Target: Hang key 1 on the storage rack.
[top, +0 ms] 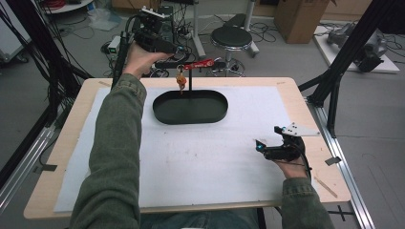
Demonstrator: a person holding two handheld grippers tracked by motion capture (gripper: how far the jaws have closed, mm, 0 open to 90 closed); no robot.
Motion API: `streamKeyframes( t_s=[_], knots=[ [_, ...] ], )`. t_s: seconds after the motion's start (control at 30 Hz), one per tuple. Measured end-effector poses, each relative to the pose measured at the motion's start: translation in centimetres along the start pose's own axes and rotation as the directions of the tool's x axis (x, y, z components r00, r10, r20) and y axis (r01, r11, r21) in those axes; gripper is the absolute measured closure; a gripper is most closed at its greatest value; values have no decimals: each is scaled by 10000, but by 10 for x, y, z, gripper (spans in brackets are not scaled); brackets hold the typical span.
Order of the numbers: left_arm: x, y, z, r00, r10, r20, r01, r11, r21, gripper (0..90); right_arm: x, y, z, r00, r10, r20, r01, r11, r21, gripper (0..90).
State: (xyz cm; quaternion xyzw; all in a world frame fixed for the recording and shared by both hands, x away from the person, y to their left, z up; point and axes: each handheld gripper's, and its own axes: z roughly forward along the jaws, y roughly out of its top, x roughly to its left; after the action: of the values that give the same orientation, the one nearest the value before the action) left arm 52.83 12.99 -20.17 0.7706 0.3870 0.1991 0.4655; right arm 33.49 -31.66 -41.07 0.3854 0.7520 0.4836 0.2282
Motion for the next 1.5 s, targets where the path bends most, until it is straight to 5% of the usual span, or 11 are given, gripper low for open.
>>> streamKeyframes(
  t_s=[0.63, 1.0, 1.5],
  knots=[
    [5, -51, -46, 9999, -86, -121, 90, 9992, 385, 17, 2, 0, 1, 10000, -90, -2, 90, 9999, 55, 12],
    [-6, -77, -79, 9992, 392, -78, -386, 9973, 629, 17, 3, 1, 1, 9999, -126, 15, 126, 9999, 57, 12],
    [-6, -134, -99, 9992, 264, -305, -229, 9938, 1092, 17, 5, 1, 1, 9999, -114, 18, 114, 9999, 113, 12]
  ],
)
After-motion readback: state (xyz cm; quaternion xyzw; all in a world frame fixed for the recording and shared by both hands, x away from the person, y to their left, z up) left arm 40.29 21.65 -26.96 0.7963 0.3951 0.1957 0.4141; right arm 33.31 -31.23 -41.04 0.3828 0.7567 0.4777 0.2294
